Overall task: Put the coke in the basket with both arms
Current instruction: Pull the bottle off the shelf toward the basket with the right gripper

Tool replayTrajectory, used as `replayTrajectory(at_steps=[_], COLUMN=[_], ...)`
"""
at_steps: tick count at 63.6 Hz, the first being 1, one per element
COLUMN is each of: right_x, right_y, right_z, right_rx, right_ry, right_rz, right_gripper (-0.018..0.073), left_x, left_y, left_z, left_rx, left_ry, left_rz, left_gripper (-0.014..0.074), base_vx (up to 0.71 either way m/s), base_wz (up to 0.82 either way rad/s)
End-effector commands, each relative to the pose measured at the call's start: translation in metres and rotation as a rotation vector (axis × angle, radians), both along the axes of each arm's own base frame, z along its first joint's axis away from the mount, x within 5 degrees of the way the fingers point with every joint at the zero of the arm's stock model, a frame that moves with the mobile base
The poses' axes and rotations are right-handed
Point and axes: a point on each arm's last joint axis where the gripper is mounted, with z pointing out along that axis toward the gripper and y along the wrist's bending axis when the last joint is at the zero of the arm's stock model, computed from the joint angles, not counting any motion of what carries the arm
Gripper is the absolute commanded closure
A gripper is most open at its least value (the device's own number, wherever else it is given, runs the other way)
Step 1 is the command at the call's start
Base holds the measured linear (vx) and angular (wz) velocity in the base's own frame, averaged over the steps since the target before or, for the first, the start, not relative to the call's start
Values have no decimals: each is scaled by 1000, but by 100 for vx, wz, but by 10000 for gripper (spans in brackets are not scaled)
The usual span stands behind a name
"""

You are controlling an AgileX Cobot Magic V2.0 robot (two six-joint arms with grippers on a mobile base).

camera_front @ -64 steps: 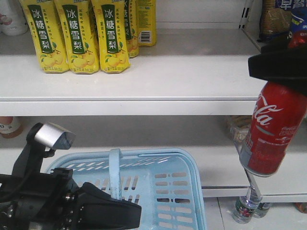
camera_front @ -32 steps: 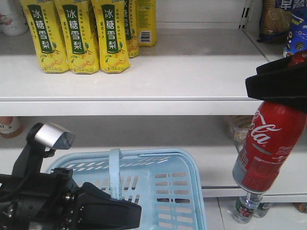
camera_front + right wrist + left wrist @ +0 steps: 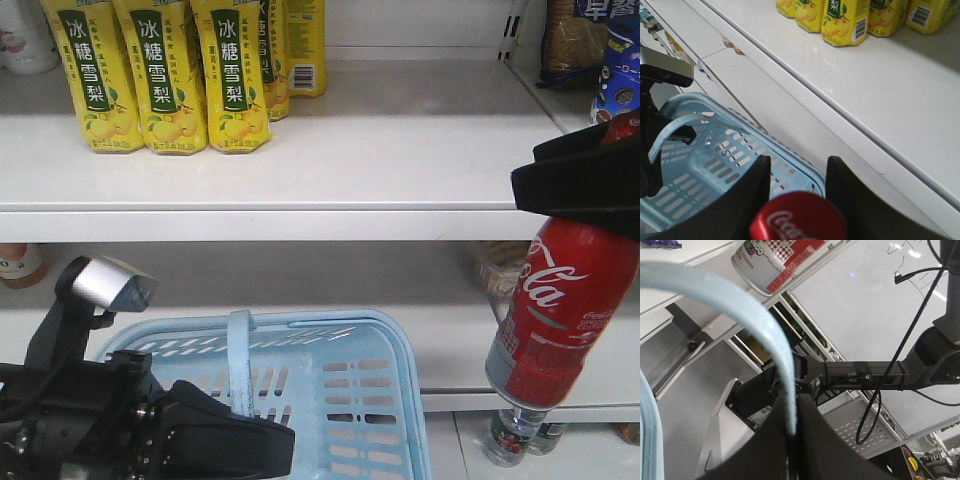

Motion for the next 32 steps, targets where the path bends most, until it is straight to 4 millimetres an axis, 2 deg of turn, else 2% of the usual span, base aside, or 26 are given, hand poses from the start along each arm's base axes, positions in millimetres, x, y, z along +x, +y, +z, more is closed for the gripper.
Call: replayTrajectory(at_steps=[1,32], right_x=[-6,-7], right_y=[2,2], right_z=[18,18], right_rx=[78,77], right_ry=[-81,-80], right_rz=[-13,-11], right_gripper=[564,564], left_x=[-4,-4], left_y=[0,0], left_z=[20,20], left_rx=[-116,-116], left_ry=[-19,-19], left_rz=[-22,-22], left_gripper=[603,603], base_vx=[0,0], base_wz=[0,0])
